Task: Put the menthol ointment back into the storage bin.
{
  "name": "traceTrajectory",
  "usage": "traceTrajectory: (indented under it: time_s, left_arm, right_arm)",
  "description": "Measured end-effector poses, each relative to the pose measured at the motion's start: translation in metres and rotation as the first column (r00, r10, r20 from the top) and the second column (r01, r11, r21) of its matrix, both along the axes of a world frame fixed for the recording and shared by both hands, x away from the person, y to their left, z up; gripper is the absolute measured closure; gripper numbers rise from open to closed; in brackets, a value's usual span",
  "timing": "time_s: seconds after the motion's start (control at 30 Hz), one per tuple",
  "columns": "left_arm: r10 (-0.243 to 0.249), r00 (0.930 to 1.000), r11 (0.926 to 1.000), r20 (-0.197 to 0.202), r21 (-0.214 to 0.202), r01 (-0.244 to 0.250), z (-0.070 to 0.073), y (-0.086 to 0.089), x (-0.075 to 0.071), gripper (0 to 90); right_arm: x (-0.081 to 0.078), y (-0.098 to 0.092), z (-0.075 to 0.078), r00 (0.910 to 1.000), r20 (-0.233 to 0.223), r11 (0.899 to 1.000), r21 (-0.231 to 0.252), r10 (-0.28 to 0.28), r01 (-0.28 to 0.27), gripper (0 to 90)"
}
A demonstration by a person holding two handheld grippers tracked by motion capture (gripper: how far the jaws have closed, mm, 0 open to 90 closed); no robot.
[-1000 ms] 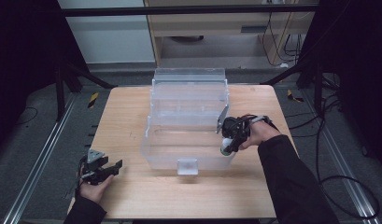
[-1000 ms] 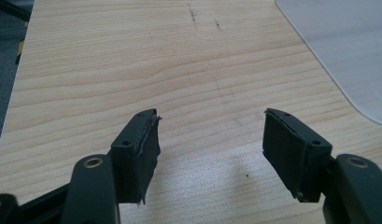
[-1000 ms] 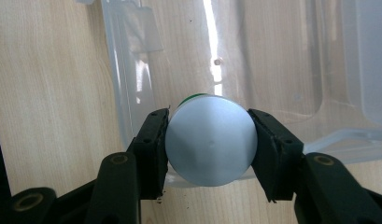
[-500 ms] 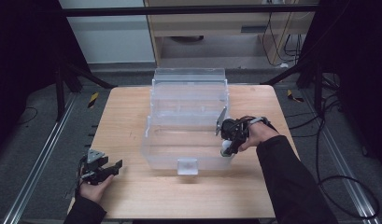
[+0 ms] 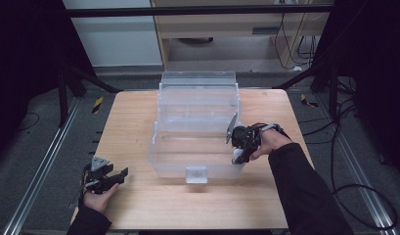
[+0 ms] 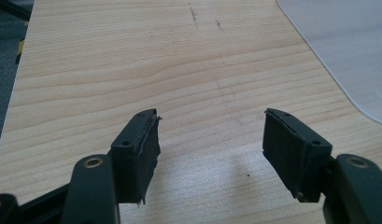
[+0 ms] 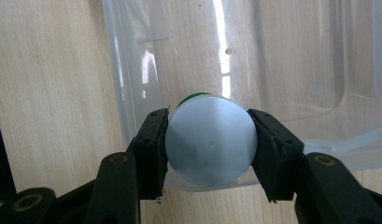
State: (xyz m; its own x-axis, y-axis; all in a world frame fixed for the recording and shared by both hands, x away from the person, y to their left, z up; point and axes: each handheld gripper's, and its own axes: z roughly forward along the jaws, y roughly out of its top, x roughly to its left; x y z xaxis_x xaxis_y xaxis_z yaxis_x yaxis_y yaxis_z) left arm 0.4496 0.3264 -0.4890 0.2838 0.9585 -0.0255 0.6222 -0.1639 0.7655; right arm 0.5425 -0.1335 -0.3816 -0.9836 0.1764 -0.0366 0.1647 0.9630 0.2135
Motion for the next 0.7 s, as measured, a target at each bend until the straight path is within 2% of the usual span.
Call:
traceTrajectory:
  time_s: [0.37,0.63,0.7]
  left_arm:
    - [0.000,1.0000,1.0000,0.001,-0.002,0.000,0.000,-0.001,0.000,35.6]
    - [-0.001,1.0000,1.0000,0.000,0.000,0.001,0.000,0.000,0.000,35.5]
    - [-0.001,1.0000,1.0000,0.001,0.002,0.001,0.000,0.000,0.000,35.5]
  right_arm:
    - [-0.001,0.000,0.001,0.9999,-0.005,1.000,0.003,-0.011,0.011,49.6]
    - [-0.003,-0.003,0.006,0.9998,0.011,1.000,0.022,-0.015,0.015,49.5]
    - [-0.005,-0.005,0.010,0.9990,0.033,0.998,0.048,-0.028,0.027,48.8]
